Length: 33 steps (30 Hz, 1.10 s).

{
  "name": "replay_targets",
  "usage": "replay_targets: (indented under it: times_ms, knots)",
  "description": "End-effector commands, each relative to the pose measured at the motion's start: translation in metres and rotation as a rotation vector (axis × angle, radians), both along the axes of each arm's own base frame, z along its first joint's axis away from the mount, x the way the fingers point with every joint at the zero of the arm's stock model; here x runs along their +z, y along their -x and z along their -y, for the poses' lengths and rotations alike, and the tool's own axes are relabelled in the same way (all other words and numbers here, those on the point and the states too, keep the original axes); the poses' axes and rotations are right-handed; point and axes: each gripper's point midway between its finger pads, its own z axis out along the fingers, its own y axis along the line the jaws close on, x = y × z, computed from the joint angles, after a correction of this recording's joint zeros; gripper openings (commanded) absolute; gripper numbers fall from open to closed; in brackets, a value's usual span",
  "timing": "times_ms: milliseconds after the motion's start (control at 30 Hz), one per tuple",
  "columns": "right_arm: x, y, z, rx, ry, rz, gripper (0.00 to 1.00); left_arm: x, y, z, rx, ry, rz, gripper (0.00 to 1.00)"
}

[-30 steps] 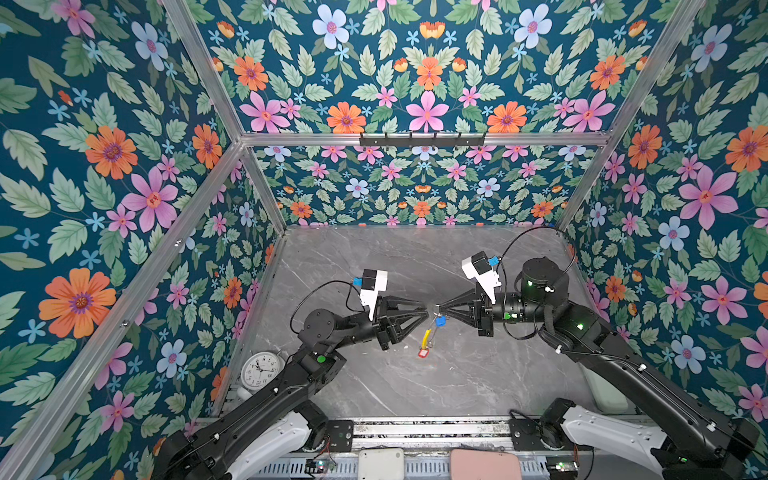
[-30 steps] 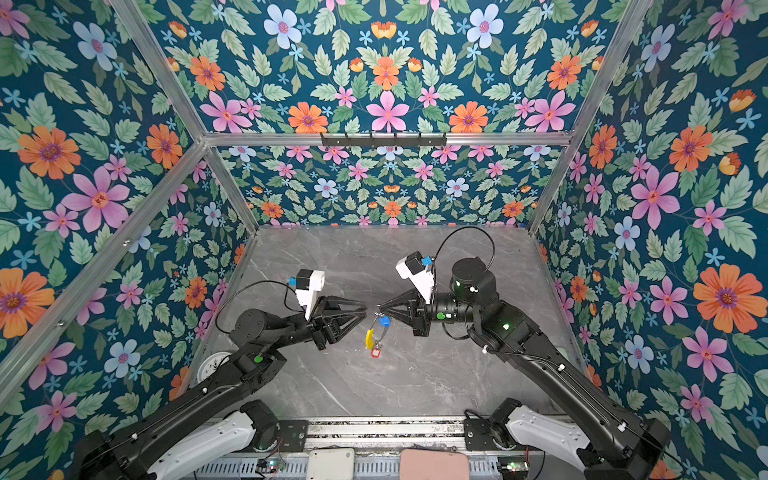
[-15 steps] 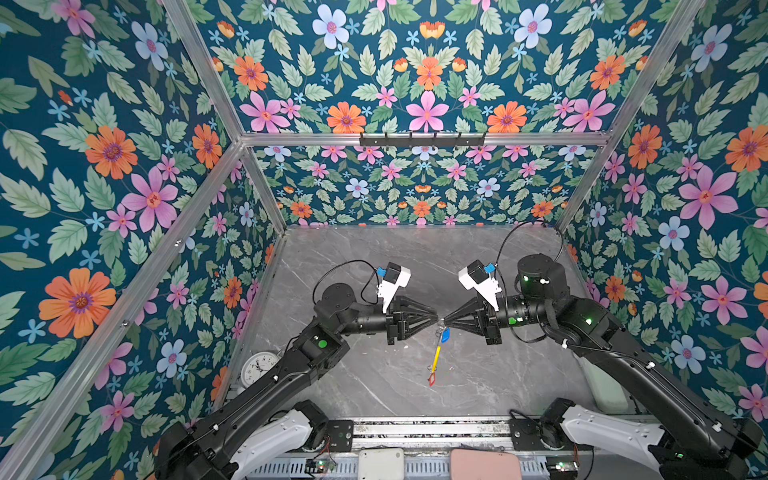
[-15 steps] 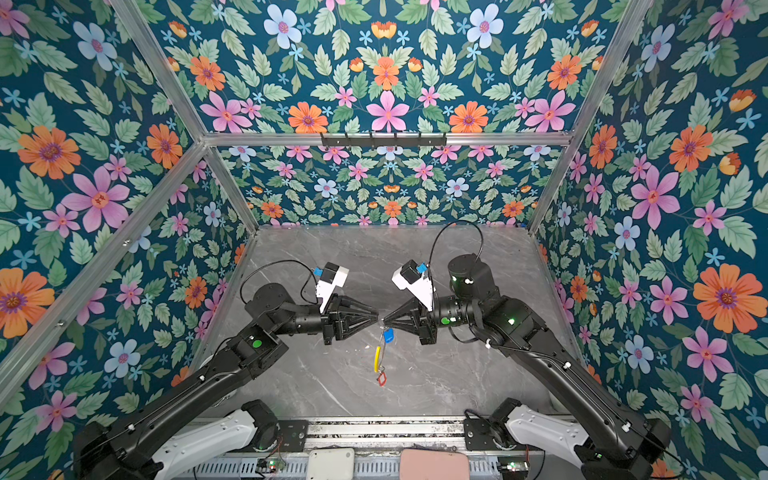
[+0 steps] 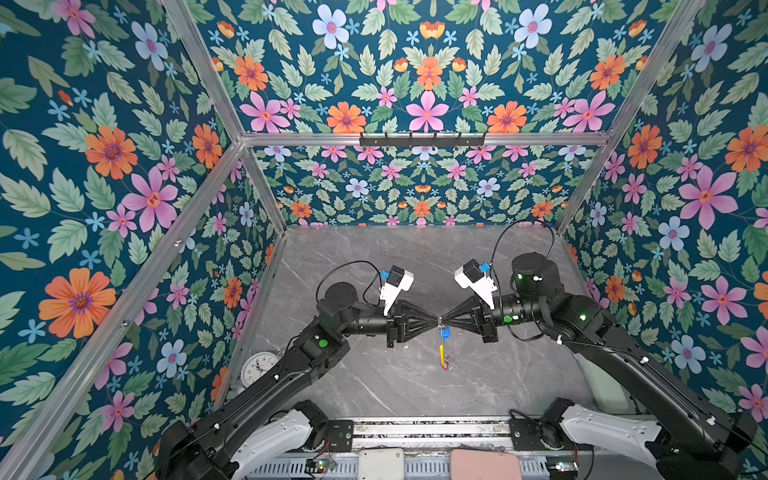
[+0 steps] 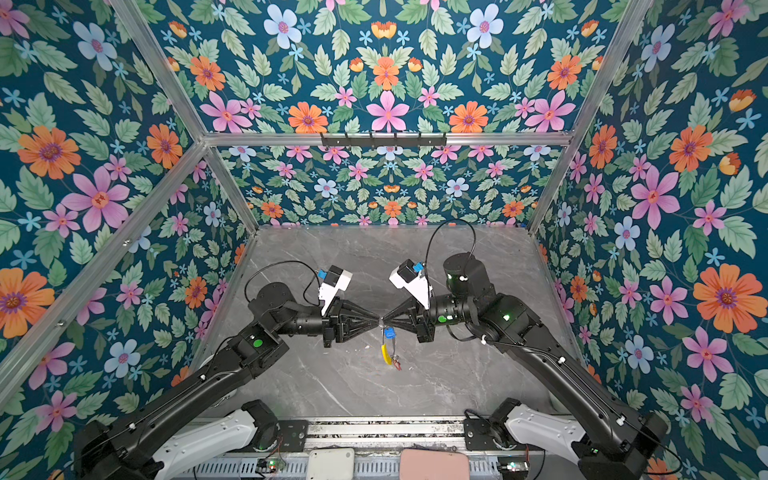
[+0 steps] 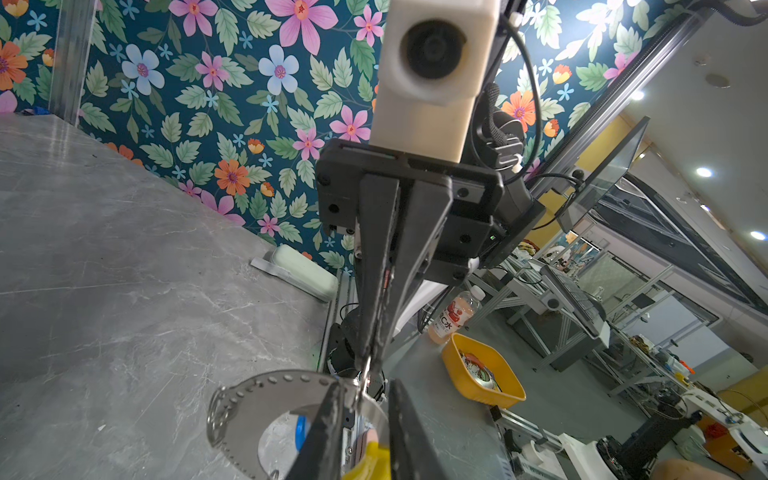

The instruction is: Remove the keys from the keyring

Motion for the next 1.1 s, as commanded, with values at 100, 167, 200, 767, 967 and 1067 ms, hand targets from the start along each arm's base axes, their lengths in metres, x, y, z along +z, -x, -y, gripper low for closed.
replay_targets:
  times_ms: [100,167,200,767,967,1067]
  knots:
    - [0.009,-0.006,-0.004,-0.011,-0.025,0.024,0.00,0.007,0.004,-0.001,-0.020,0.029,0.037,0.16]
    - [0.009,-0.007,-0.004,-0.013,-0.026,0.022,0.00,0.007,0.004,0.000,-0.018,0.028,0.038,0.12]
    - [0.009,-0.007,-0.005,-0.013,-0.028,0.022,0.00,0.007,0.004,0.000,-0.020,0.029,0.041,0.11]
    - [0.018,-0.018,-0.008,-0.073,-0.088,0.023,0.15,0.021,0.001,-0.010,0.066,0.135,0.122,0.00]
    - [0.033,-0.021,-0.003,-0.127,-0.187,0.063,0.41,0.030,-0.002,-0.019,0.123,0.217,0.155,0.00]
    - [0.034,-0.020,0.000,-0.147,-0.223,0.079,0.44,0.034,-0.002,-0.022,0.140,0.263,0.164,0.00]
